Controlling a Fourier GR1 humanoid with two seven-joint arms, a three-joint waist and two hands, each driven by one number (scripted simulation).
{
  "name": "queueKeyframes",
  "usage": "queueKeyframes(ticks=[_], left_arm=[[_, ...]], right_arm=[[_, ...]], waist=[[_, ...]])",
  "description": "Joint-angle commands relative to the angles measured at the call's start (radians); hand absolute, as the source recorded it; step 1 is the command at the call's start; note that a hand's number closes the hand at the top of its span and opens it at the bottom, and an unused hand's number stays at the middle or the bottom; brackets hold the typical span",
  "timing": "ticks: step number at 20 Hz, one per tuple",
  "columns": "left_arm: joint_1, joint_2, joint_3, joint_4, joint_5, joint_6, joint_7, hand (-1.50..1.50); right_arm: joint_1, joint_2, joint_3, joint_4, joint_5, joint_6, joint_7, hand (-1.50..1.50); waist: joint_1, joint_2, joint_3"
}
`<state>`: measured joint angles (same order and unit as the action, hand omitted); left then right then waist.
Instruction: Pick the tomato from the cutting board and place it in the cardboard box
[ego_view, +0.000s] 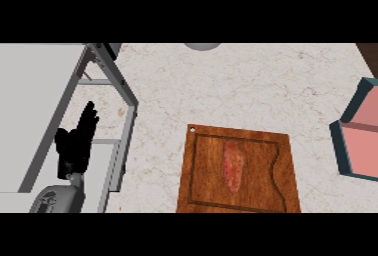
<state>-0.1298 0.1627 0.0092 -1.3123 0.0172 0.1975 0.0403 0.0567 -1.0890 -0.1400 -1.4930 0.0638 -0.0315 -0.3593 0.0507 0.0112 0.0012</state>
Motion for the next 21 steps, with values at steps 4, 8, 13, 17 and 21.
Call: queueKeyframes(ticks=[4,8,13,17,21], left_arm=[[-0.006,-0.031,-0.011,0.035,-0.019,0.02,-0.017,0.0],[-0.039,0.02,0.037,0.013,0.002,0.003,0.026,0.0],[0.074,0.014,0.027,-0.021,0.004,-0.012,-0.027,0.0],[0.027,-0.004,0.029,0.02,-0.005,0.006,-0.037,0.0],[0.028,0.005,0.043,0.047,0.01,-0.024,-0.059,0.0]], right_arm=[[-0.278,0.136,0.146,0.359,0.03,0.116,-0.034,-1.5],[-0.405,0.211,0.144,0.491,0.008,0.202,-0.109,-1.5],[-0.409,0.248,0.059,0.545,-0.135,0.347,-0.267,-1.5],[-0.471,0.241,-0.025,0.711,-0.266,0.527,-0.271,-1.5],[-0.519,0.177,-0.095,0.879,-0.291,0.623,-0.294,-1.5]], waist=[[0.004,0.003,0.001],[-0.016,-0.003,0.001],[-0.033,-0.01,0.001],[-0.033,-0.003,0.001],[-0.035,-0.004,0.0]])
